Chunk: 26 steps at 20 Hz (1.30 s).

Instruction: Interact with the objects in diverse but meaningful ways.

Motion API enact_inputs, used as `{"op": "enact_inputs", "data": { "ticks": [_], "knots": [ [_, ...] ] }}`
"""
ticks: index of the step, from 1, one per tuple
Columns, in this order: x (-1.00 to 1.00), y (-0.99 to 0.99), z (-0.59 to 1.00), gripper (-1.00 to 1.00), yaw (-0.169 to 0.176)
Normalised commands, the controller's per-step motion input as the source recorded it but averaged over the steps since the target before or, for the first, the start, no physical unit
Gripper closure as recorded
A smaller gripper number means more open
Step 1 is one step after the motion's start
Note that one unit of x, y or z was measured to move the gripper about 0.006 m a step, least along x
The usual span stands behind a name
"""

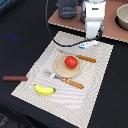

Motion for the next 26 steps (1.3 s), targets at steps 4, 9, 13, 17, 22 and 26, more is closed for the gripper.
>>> {"op": "enact_inputs", "data": {
  "ticks": [4, 9, 13, 17, 22, 26],
  "knots": [
    [0.15, -0.15, -0.11, -1.00, 0.027],
    [0.24, -0.16, -0.05, -1.00, 0.002],
    [0.11, -0.11, -0.12, -1.00, 0.001],
    [0.07, -0.08, -0.14, -1.00, 0.003],
    [0.13, -0.01, -0.10, -1.00, 0.027],
    [0.24, 0.05, -0.03, -1.00, 0.059]
  ]
}}
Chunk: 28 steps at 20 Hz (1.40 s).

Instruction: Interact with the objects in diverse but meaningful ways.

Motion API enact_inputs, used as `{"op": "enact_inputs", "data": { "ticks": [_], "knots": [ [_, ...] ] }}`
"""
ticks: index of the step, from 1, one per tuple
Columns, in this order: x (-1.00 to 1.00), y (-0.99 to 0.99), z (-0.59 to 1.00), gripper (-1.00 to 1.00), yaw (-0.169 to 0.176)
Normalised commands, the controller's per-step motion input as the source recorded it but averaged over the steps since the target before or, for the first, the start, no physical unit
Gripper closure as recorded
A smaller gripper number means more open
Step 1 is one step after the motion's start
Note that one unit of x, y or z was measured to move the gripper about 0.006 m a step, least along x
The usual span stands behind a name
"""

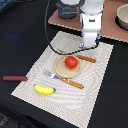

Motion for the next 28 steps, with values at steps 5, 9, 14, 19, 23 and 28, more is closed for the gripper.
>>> {"op": "enact_inputs", "data": {
  "ticks": [5, 9, 14, 19, 23, 28],
  "knots": [
    [0.37, 0.11, 0.00, -1.00, 0.023],
    [0.42, 0.12, 0.00, -1.00, 0.000],
    [0.39, 0.10, 0.00, -1.00, 0.000],
    [0.33, 0.04, 0.00, -1.00, 0.000],
    [0.35, 0.05, 0.00, -1.00, 0.000],
    [0.31, 0.04, 0.00, -1.00, 0.000]
  ]
}}
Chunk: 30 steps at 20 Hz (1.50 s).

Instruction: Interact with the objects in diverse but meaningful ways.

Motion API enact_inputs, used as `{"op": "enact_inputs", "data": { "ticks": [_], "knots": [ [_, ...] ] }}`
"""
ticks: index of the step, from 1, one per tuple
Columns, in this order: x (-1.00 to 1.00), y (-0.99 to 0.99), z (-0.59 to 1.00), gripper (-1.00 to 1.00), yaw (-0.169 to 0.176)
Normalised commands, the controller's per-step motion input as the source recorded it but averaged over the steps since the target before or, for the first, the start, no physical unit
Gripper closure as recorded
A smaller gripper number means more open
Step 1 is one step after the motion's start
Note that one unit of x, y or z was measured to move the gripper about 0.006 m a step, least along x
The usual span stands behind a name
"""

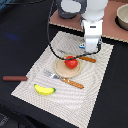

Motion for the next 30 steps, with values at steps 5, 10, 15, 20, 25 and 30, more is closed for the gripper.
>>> {"op": "enact_inputs", "data": {
  "ticks": [5, 10, 15, 20, 25, 30],
  "knots": [
    [0.23, 0.00, -0.06, 1.00, 0.000],
    [0.18, 0.00, -0.09, 1.00, 0.000],
    [0.19, 0.00, -0.09, 1.00, 0.000],
    [0.26, 0.00, -0.05, 1.00, 0.000],
    [0.28, 0.00, -0.04, 1.00, 0.000],
    [0.26, 0.00, 0.00, 1.00, 0.000]
  ]
}}
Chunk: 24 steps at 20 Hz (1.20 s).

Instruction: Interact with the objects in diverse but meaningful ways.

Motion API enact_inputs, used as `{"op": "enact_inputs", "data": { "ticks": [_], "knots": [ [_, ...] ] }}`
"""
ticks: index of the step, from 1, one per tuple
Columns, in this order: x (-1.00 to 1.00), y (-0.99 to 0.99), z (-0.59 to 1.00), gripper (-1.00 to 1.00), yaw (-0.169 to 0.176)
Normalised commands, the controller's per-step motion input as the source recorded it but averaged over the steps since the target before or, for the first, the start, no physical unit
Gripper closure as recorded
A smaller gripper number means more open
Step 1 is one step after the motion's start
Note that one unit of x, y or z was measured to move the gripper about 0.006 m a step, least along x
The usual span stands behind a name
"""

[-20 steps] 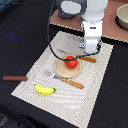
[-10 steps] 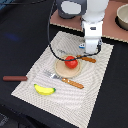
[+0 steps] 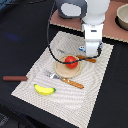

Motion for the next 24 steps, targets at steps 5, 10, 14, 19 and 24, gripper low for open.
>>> {"op": "enact_inputs", "data": {
  "ticks": [5, 10, 14, 19, 24],
  "knots": [
    [-0.06, 0.19, 0.96, 1.00, 0.002],
    [-0.09, 0.20, 1.00, 1.00, 0.000],
    [-0.07, 0.16, 1.00, 1.00, 0.000],
    [-0.11, 0.20, 0.92, 1.00, 0.002],
    [-0.33, 0.30, 0.73, 1.00, 0.024]
  ]
}}
